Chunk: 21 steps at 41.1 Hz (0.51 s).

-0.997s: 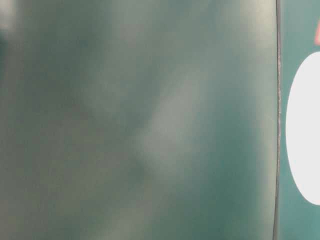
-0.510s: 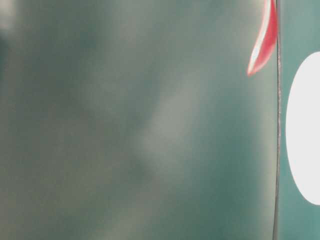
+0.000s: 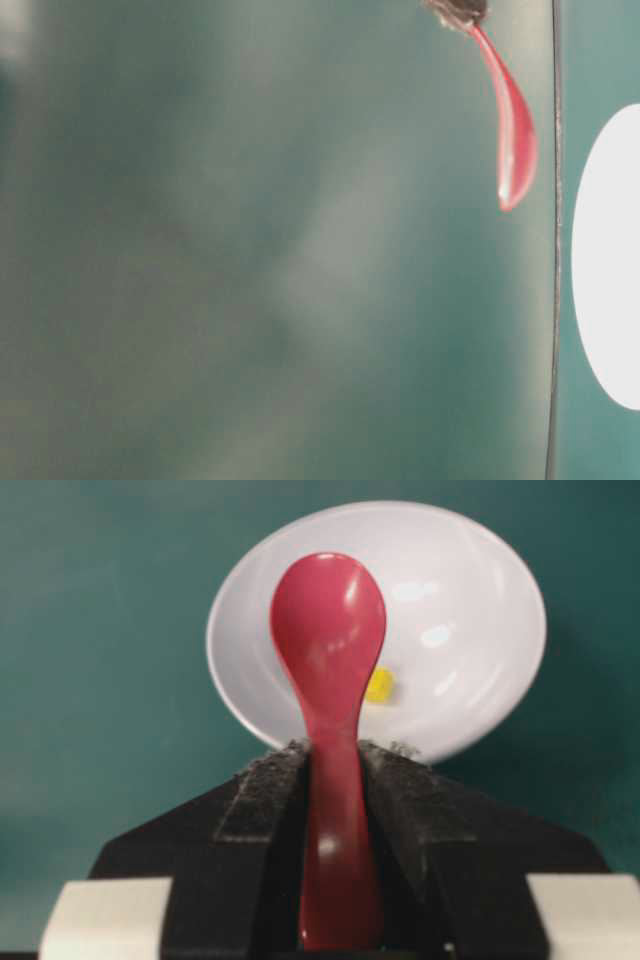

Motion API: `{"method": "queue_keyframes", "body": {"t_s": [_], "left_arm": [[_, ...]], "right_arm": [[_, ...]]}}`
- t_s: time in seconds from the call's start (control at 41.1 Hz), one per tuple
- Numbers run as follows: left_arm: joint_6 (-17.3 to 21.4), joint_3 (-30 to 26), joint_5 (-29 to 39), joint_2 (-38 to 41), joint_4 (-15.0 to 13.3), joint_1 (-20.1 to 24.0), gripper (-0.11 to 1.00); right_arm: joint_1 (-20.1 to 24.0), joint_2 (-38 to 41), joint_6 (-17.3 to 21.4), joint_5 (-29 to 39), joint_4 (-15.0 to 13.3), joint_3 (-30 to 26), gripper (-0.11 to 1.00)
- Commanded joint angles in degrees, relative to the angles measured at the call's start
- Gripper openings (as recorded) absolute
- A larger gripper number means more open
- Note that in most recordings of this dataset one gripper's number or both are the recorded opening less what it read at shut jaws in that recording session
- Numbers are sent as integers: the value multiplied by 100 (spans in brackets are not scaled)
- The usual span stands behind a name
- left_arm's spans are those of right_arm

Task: Scoop the yellow hexagonal prism block from the bowl with a spoon using the right arm.
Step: 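Carry the spoon with the right gripper over the white bowl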

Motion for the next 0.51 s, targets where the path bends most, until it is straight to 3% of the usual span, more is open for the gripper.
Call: {"method": "queue_keyframes", "body": {"t_s": [0.0,0.486], "left_arm": [[-9,-149,-62,35,18,9,2],[-9,-141,-53,53,9,9,2]], "right_arm": [[-220,-26,-9,369,-53,-272,24],[-940,26,26,2531,-264,-1239,24]]}}
